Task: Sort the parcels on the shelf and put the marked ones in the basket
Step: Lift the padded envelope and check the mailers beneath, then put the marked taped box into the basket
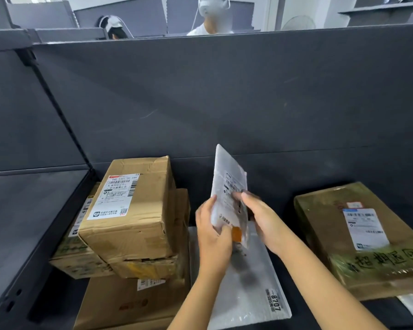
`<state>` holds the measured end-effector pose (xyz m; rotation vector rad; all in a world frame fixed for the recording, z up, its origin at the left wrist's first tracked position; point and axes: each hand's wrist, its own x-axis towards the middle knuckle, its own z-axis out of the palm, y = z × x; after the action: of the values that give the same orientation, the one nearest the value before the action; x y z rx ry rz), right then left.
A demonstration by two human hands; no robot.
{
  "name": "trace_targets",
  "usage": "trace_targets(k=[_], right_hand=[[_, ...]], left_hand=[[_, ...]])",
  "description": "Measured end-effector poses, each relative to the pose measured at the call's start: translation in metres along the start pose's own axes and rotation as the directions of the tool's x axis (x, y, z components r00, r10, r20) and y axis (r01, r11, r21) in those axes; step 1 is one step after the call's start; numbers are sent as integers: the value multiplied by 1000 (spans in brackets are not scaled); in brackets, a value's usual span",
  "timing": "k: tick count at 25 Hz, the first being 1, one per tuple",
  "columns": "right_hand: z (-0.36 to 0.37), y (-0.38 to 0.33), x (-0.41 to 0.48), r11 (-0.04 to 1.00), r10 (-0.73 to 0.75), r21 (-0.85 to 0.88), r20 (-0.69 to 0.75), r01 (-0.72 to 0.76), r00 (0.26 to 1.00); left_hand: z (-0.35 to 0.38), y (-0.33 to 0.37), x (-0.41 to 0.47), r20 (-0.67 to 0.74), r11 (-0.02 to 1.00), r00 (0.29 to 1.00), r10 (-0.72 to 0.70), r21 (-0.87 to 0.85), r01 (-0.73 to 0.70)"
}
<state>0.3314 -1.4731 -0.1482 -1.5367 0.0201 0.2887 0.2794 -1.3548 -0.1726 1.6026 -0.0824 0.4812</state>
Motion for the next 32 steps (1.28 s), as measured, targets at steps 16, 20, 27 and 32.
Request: trace_targets(k=[16, 20, 27, 32], right_hand=[[17, 148, 28, 872, 407, -155, -299, -465, 863], [37, 165, 37, 859, 370, -268, -265, -436, 891], [46, 179, 43, 802, 311, -441, -269, -403, 912], [38, 157, 45, 798, 309, -437, -295, -415, 904]], left_hand=[[-45, -110, -47, 93, 748, 827, -554, 492, 446], [-43, -119, -43, 137, 672, 766, -628, 592, 445], [-38, -128, -36, 109, 527, 713, -693, 751, 398], [-28, -116, -15, 83, 444, 657, -749, 799, 406]])
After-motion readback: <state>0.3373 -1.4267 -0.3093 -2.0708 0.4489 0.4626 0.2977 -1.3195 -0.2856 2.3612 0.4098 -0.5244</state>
